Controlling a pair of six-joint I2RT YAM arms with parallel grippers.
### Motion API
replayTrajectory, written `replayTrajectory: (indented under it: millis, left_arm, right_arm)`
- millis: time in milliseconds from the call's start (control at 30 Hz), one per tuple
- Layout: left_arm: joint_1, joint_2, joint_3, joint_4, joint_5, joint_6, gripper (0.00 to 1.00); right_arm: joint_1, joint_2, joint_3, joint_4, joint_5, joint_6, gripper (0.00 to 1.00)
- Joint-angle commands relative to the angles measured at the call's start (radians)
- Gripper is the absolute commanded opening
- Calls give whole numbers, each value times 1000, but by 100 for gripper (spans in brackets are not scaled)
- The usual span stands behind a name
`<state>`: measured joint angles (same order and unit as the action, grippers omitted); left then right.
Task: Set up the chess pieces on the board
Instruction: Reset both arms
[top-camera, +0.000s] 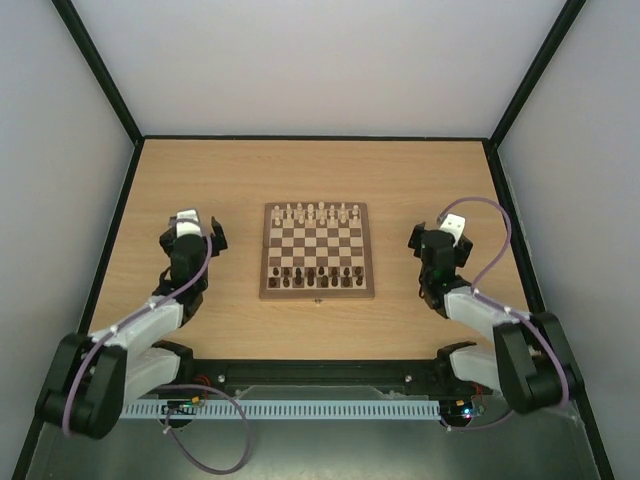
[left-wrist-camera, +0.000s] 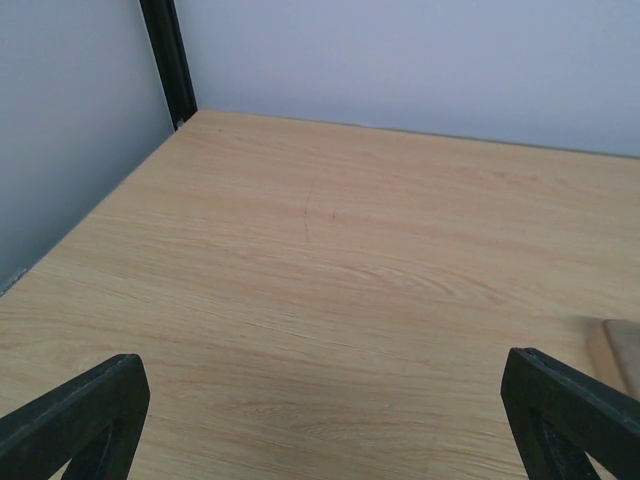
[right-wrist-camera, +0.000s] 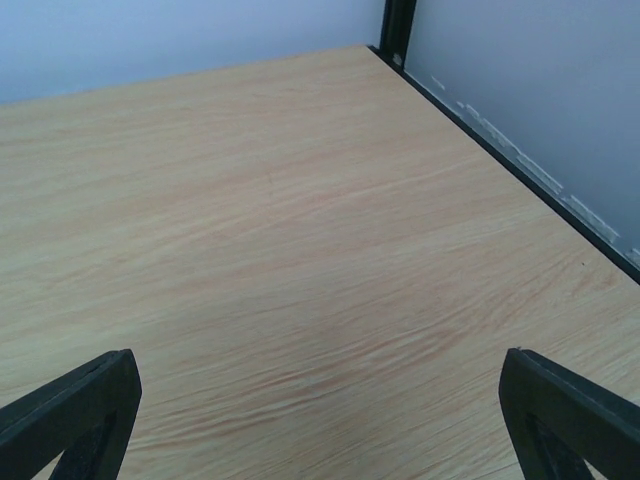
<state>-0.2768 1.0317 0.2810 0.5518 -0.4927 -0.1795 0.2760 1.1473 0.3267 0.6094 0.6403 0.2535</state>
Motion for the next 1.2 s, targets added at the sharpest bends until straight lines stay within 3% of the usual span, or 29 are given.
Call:
replayTrajectory:
  millis: [0, 300, 467, 667, 833, 1000, 1167]
  left_arm:
    - [57, 106, 50, 181, 94, 59, 99]
    - [206, 363, 60, 375, 182, 44, 99]
    - [239, 381, 73, 353, 209, 23, 99]
    - [240, 369, 61, 366, 197, 13, 99]
    - [250, 296, -30, 445, 171, -15, 100]
    - [266, 271, -61, 479, 195, -36, 100]
    - [297, 341, 13, 428, 207, -30, 99]
  right_arm:
    - [-48, 136, 10, 247, 54, -40, 99]
    - [-120, 322, -5, 439, 20, -30, 99]
    - [-120, 366, 31, 417, -2, -47, 99]
    - [-120, 345, -6, 467, -147, -119, 99]
    - [-120, 325, -48, 529, -166, -125, 98]
    - [-122, 303, -174, 736, -130, -100, 99]
    - [-126, 302, -180, 734, -136, -99, 99]
